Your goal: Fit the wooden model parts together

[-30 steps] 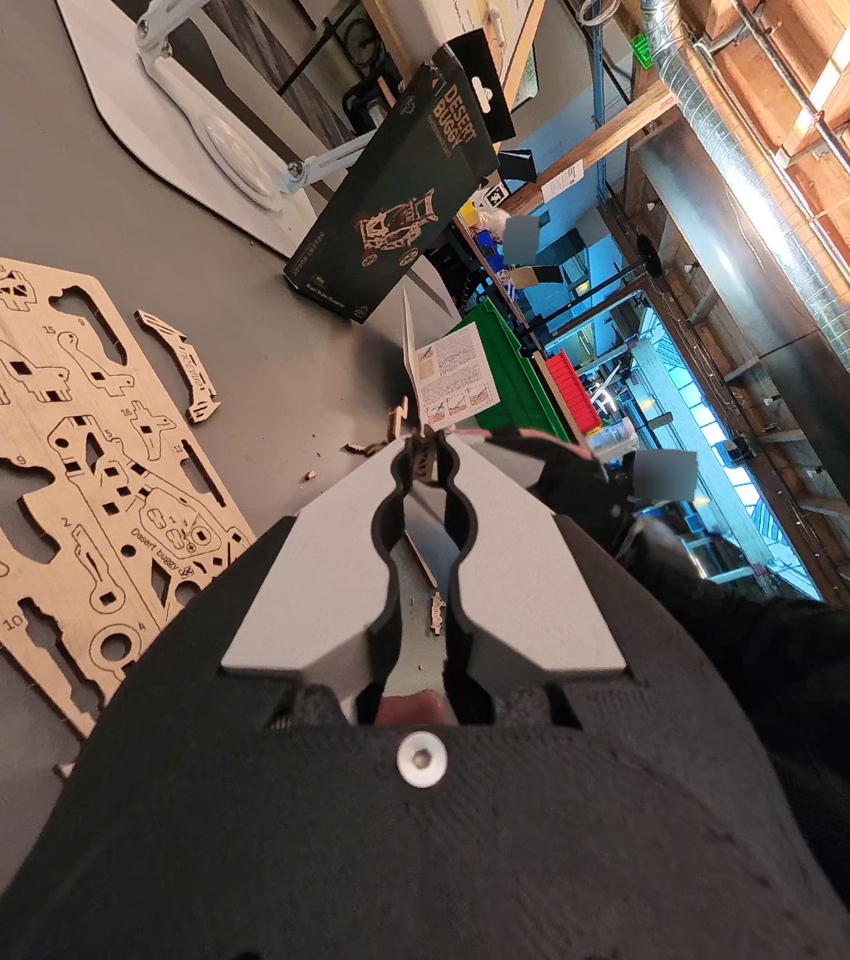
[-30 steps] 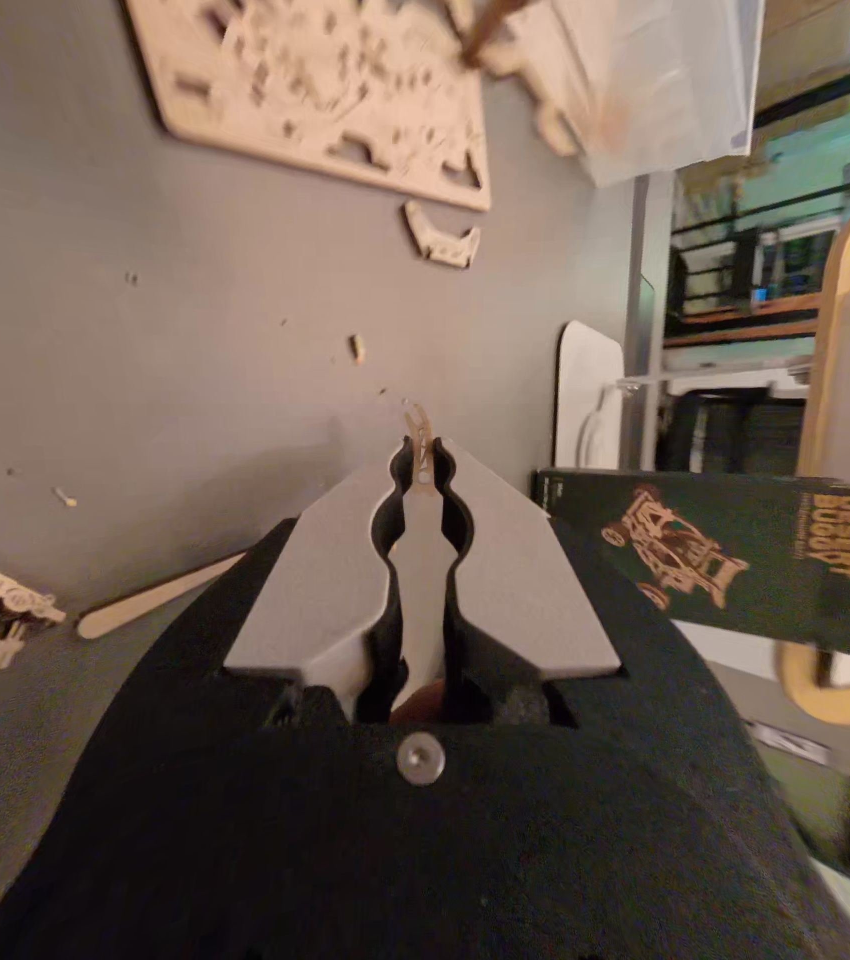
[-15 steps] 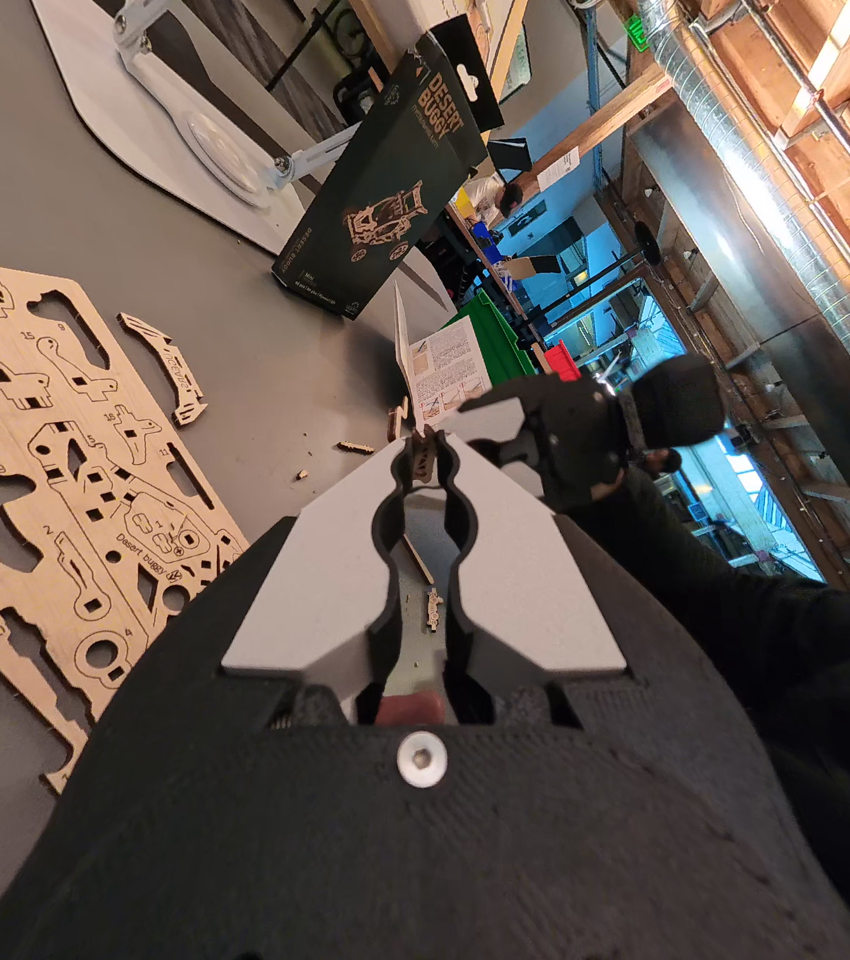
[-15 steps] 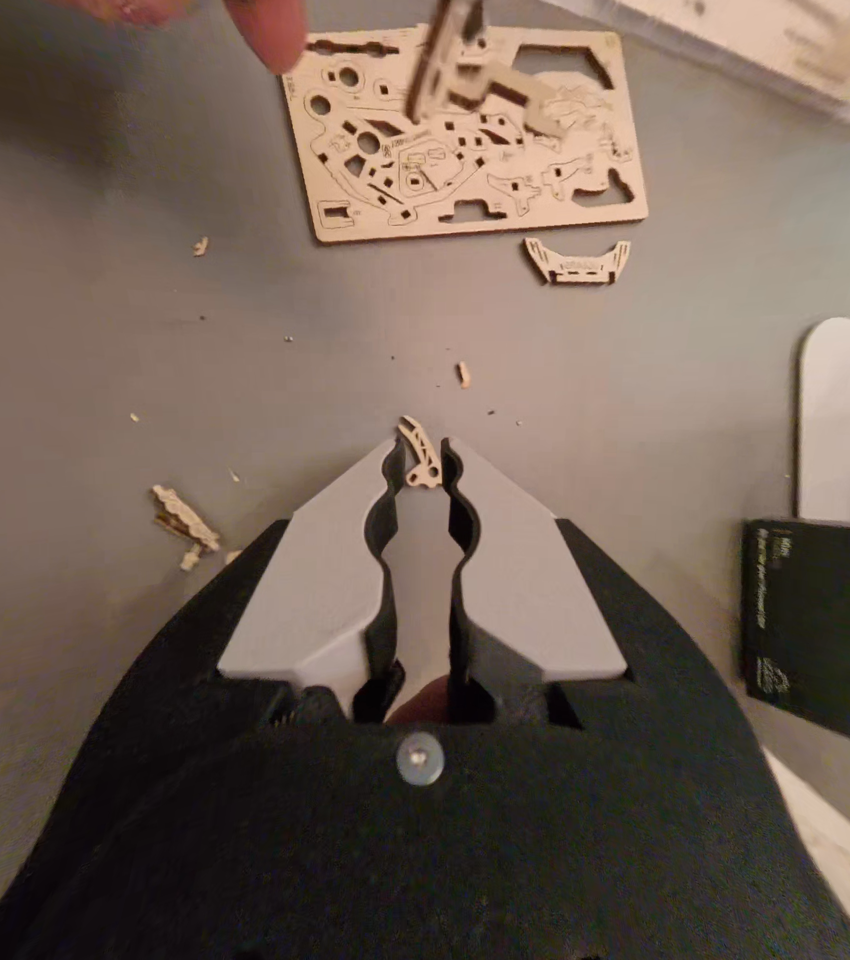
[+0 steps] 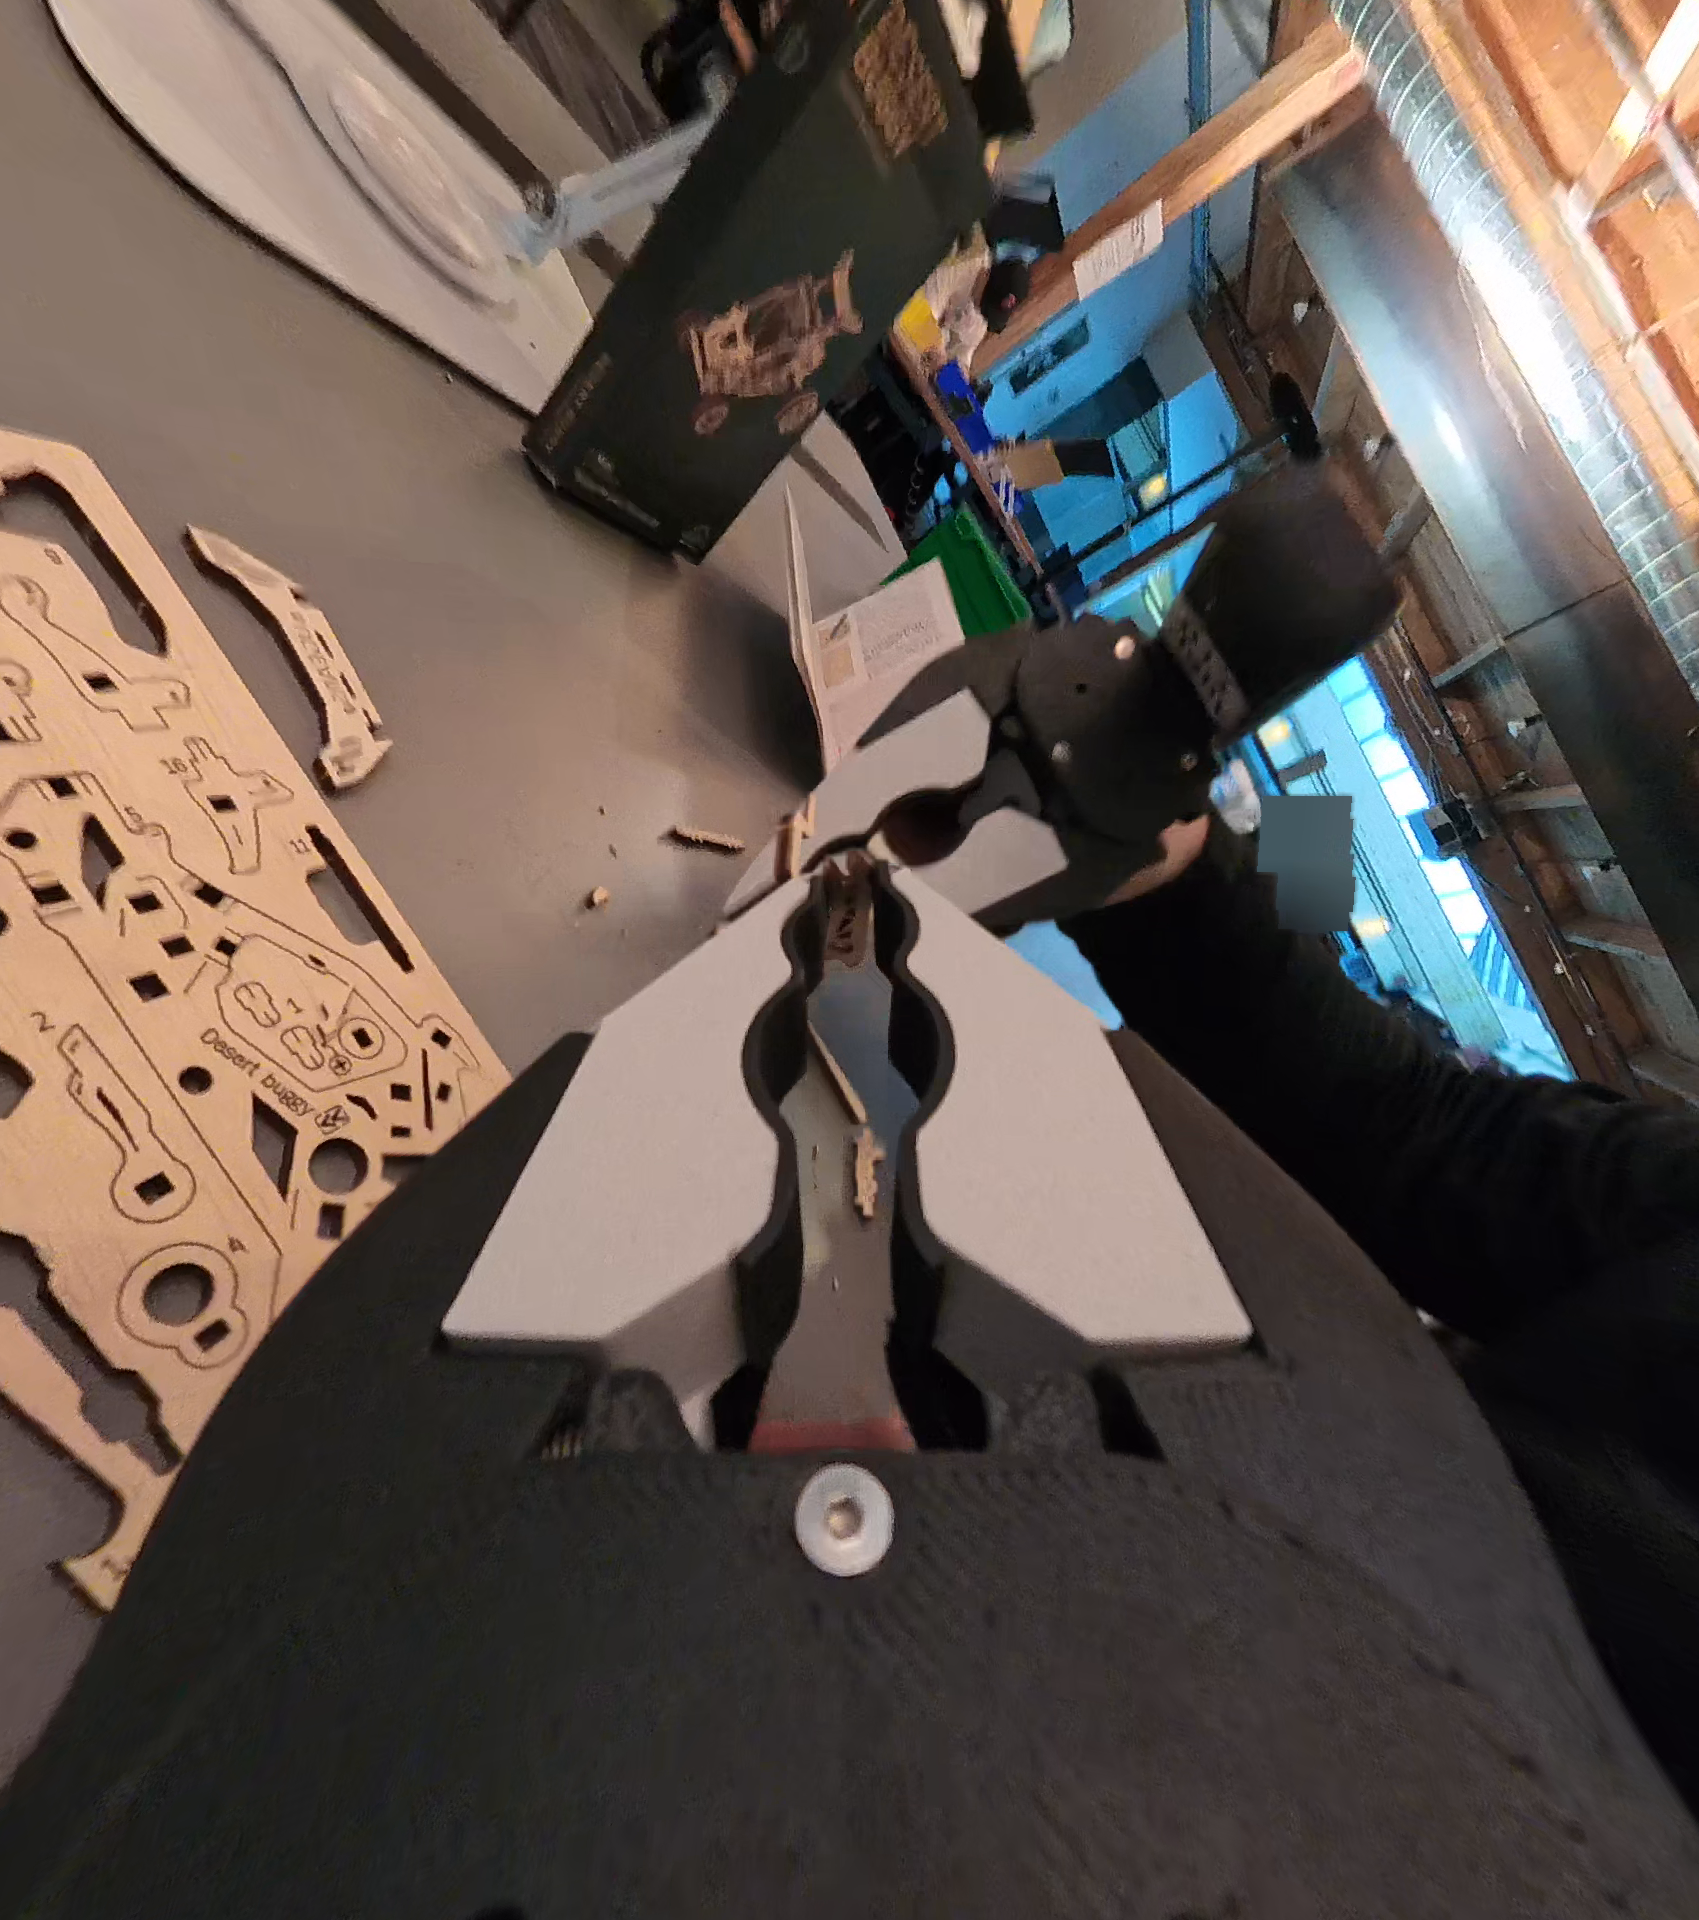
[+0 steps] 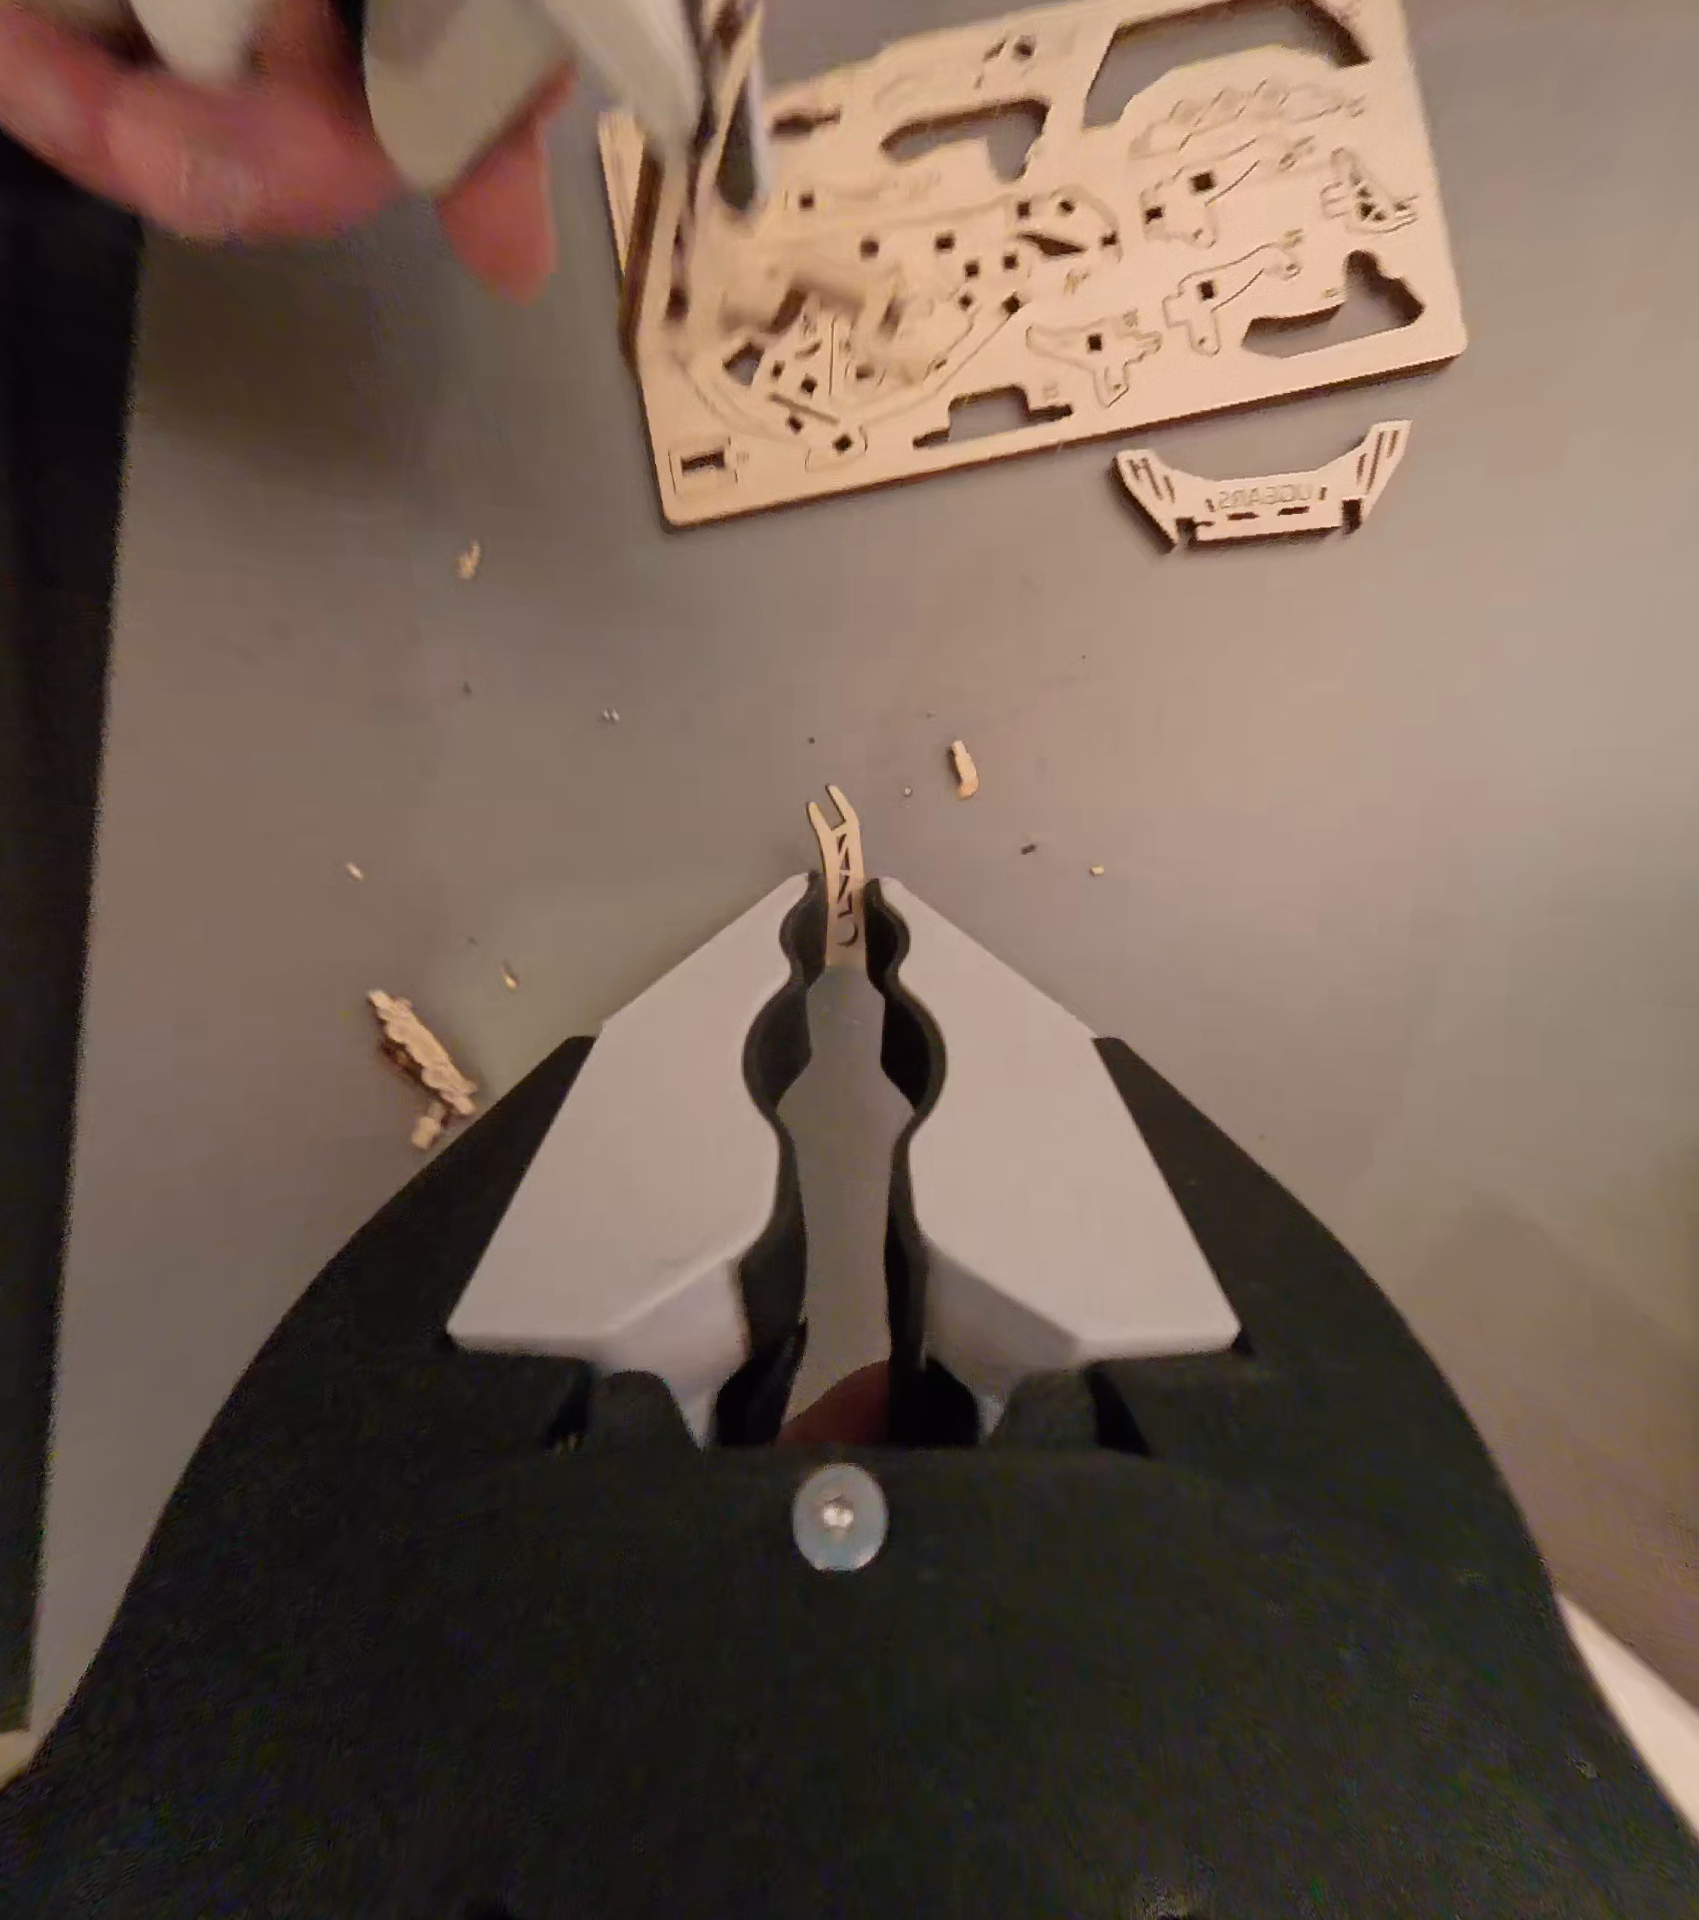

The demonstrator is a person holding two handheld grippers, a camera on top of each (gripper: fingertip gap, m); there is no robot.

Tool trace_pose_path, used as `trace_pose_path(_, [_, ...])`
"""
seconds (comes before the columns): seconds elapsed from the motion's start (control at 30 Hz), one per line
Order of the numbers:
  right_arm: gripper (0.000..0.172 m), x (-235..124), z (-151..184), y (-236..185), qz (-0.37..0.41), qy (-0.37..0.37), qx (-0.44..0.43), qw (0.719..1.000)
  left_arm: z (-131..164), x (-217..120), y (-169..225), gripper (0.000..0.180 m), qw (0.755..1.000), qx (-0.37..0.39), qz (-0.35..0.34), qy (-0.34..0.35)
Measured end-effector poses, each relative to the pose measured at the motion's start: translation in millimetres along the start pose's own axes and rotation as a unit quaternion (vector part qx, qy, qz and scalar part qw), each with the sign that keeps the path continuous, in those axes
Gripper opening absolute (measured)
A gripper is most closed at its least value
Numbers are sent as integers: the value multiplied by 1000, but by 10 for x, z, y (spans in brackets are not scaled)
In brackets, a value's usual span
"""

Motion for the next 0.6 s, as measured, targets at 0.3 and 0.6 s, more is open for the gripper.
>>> trace_pose_path(0.3, [4,-262,256,-12,7,75,113,991,708,450,-93,7,970,-7,-1,-242])
trace_pose_path(0.6, [4,-415,313,-169,18,121,111,986,627,458,-125,41,955,27,-42,-292])
Point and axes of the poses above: each gripper's, where its closed fingertips meet, x out along the fingers, z out of its underside, y = z × x across the jaws, the point moved 1 cm from there along -x, back along the fingers, and after that the axes turned 13 degrees about -y, right-handed, at the moved point
